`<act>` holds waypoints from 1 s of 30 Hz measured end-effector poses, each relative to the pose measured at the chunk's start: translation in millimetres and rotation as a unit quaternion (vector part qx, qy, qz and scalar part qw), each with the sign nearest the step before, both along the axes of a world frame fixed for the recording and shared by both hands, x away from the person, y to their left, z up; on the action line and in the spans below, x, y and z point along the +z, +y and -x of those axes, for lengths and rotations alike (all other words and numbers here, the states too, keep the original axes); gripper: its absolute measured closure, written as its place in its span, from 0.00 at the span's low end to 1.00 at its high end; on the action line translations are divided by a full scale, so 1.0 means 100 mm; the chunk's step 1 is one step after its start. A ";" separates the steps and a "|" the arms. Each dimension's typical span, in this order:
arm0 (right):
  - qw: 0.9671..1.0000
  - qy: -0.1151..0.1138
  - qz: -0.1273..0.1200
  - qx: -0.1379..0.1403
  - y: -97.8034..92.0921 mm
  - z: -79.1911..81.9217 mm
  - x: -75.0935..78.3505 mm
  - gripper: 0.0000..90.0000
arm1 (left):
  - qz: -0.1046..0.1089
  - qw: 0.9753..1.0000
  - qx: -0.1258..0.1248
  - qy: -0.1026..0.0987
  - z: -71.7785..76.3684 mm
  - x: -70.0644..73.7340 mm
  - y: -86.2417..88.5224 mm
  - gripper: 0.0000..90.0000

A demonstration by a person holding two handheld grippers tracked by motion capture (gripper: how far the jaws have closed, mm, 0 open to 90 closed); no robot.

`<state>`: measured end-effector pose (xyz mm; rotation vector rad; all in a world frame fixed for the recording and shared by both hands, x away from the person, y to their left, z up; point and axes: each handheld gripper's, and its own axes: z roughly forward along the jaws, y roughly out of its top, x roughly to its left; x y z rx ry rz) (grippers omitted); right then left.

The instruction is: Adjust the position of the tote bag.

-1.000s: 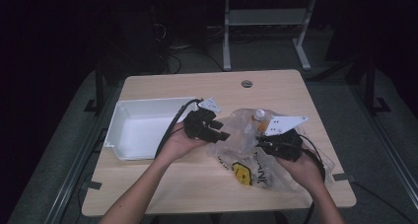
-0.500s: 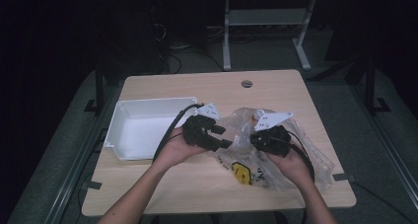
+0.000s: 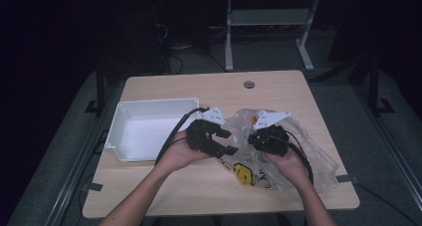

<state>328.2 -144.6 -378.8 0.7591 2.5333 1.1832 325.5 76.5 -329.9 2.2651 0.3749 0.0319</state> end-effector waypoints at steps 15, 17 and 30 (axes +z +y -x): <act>1.000 -0.003 -0.012 0.024 -0.01 0.13 0.03 0.99 | -0.002 1.000 -0.012 -0.004 -0.03 -0.01 -0.19 0.70; 1.000 -0.002 -0.012 0.026 -0.01 0.14 0.02 0.99 | -0.003 1.000 -0.010 -0.006 -0.03 -0.01 -0.19 0.81; 1.000 -0.010 -0.018 0.023 -0.16 0.26 0.09 0.80 | -0.002 1.000 0.027 -0.016 -0.09 0.01 -0.10 0.99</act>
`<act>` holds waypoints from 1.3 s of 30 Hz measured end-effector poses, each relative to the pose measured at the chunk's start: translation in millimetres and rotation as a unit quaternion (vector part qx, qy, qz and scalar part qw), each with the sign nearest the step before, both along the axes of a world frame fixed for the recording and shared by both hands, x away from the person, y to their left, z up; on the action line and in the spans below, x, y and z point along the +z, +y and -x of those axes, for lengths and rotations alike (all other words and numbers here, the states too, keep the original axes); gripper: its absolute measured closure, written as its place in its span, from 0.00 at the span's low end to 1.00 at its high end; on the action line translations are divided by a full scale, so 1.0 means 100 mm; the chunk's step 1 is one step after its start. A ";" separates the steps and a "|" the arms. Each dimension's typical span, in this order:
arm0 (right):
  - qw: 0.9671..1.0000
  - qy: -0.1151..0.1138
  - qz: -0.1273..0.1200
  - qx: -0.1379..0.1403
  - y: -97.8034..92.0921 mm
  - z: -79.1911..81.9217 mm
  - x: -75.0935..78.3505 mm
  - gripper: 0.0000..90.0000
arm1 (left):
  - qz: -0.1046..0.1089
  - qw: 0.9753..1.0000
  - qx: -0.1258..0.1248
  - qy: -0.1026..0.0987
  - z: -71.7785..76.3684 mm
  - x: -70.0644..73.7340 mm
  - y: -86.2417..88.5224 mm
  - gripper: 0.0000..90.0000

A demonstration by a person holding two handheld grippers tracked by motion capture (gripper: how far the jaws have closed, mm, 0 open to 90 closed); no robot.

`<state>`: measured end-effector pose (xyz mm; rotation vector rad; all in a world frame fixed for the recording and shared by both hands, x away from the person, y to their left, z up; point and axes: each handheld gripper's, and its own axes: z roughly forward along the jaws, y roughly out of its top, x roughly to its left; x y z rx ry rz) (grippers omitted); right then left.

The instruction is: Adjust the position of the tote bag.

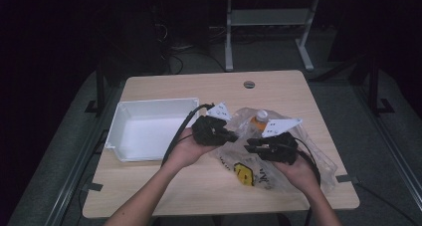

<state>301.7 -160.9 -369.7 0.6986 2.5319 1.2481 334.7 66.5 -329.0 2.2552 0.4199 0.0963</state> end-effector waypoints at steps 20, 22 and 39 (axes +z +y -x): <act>0.998 -0.035 -0.010 -0.047 -0.64 0.18 0.26 0.66 | -0.012 1.000 0.014 0.009 -0.05 -0.05 0.04 0.99; 0.998 -0.038 -0.006 -0.056 -0.74 0.16 0.29 0.63 | -0.014 1.000 0.014 0.010 -0.04 -0.05 0.05 0.99; 0.996 0.003 0.013 -0.093 -1.10 -0.18 0.16 0.50 | -0.025 0.999 0.046 0.013 -0.11 -0.08 0.28 0.99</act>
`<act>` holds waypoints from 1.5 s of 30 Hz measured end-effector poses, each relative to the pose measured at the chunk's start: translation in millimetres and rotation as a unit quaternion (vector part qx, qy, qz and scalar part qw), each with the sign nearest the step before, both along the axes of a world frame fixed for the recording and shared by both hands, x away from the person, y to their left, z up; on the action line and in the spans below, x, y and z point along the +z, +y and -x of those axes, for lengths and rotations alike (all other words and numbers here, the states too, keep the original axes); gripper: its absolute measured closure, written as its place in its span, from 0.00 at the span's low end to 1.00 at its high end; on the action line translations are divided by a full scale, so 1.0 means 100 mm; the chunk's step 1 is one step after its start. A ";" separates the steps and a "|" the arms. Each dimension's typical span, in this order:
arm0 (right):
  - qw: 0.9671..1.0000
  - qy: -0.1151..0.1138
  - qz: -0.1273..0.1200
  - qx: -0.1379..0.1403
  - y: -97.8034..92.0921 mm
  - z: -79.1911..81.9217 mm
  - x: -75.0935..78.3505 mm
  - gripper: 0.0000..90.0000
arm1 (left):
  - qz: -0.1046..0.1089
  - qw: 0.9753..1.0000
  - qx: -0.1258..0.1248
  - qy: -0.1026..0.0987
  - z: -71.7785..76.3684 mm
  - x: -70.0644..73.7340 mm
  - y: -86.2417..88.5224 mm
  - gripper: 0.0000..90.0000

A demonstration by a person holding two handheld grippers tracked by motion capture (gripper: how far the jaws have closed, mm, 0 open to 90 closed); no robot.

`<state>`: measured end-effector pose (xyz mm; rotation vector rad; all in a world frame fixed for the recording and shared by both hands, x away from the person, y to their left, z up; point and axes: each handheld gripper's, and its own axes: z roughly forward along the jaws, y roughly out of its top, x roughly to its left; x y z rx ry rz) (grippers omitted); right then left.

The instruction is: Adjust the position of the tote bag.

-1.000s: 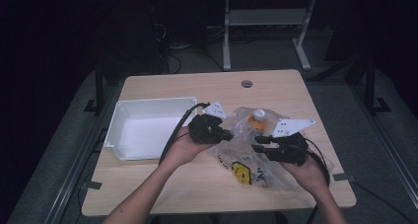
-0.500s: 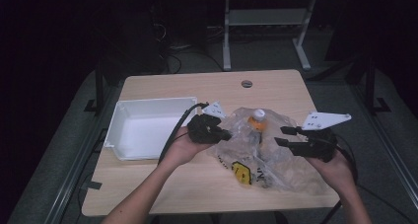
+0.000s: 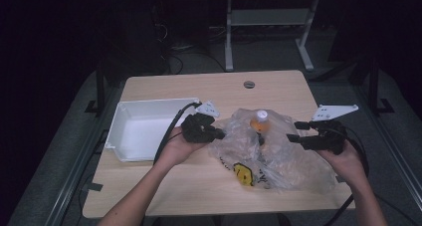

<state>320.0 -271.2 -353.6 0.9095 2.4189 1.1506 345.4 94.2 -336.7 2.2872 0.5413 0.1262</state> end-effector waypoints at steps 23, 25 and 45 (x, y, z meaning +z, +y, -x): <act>1.000 0.019 0.001 -0.003 0.03 -0.19 0.02 1.00 | 0.001 1.000 0.024 0.010 -0.10 -0.04 0.16 0.99; 1.000 0.017 -0.002 -0.005 0.02 -0.20 0.06 1.00 | 0.003 1.000 0.025 0.011 -0.11 -0.02 0.16 0.99; 0.999 0.034 -0.021 -0.032 -0.01 -0.46 0.08 1.00 | -0.023 0.996 0.070 0.041 -0.44 -0.15 0.11 0.99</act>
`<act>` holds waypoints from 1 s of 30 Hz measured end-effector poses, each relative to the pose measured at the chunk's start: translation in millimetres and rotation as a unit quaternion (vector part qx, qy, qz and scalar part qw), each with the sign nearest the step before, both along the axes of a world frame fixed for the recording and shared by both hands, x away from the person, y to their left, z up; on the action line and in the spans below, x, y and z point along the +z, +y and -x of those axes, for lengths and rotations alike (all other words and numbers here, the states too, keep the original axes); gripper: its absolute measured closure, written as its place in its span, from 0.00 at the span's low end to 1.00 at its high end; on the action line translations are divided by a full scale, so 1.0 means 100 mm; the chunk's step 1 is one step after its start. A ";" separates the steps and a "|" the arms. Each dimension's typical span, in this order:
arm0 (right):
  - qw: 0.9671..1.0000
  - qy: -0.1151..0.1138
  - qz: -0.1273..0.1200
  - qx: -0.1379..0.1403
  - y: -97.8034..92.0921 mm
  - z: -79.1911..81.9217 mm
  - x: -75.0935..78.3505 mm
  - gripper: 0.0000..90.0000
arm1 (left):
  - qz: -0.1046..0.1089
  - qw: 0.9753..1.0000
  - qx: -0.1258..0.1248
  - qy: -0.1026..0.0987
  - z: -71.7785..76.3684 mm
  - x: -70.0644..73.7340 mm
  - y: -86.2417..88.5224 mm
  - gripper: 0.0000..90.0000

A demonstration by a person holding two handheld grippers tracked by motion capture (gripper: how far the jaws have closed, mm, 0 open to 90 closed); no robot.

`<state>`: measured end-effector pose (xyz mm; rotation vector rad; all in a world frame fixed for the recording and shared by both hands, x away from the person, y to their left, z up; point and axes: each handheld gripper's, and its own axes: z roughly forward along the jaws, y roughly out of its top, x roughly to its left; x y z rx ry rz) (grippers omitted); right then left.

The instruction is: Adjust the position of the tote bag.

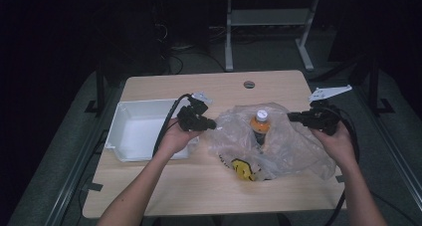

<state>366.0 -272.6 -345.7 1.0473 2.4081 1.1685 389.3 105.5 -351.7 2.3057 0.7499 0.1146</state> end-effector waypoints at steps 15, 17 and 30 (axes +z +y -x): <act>0.999 0.036 -0.006 0.000 0.01 -0.06 -0.24 0.99 | -0.032 0.999 -0.001 0.015 -0.03 -0.19 -0.11 0.99; 0.999 0.040 -0.005 -0.001 0.02 -0.06 -0.25 0.99 | -0.025 0.999 0.006 0.018 -0.03 -0.21 -0.12 0.99; 0.999 0.051 -0.004 -0.010 0.01 -0.12 -0.33 0.99 | -0.022 0.999 0.010 0.021 -0.10 -0.19 -0.16 0.99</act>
